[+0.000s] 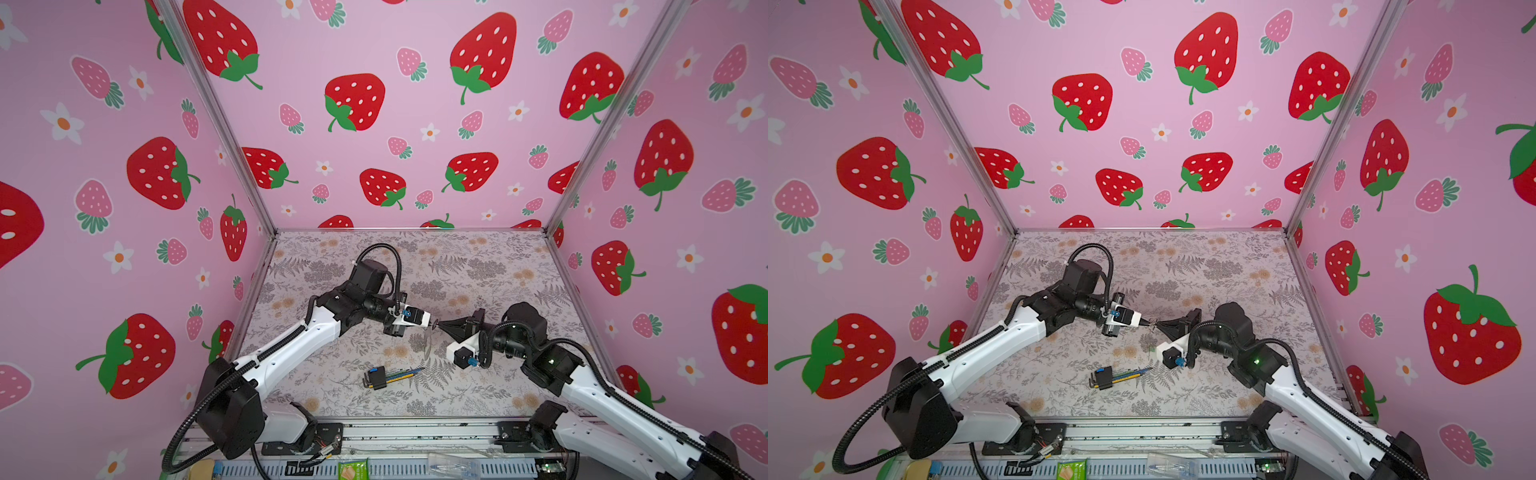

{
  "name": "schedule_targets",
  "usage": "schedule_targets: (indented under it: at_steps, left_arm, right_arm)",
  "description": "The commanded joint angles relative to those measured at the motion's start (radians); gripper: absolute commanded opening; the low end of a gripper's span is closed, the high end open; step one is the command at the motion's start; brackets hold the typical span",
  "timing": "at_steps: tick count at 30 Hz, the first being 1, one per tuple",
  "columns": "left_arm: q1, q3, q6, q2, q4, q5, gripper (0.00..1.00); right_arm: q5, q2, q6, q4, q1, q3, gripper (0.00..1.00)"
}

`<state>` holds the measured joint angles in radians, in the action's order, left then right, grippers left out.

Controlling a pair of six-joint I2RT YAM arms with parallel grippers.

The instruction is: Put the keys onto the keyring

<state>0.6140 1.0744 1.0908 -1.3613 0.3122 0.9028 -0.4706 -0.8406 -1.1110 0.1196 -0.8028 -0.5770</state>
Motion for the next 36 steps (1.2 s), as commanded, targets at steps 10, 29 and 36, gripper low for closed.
schedule_targets:
  at_steps: [10,29,36]
  left_arm:
    - [-0.019,0.051,-0.015,0.017,-0.007,0.098,0.0]
    - [-0.017,0.073,0.014,0.005,0.029,0.104,0.0]
    - [-0.019,0.071,-0.025,0.0,0.002,0.126,0.0]
  right_arm:
    - [0.016,0.0,-0.088,-0.063,-0.004,0.01,0.0]
    - [0.074,-0.048,-0.283,-0.116,-0.035,-0.012,0.0]
    - [0.112,-0.052,-0.212,-0.023,-0.035,0.034,0.0]
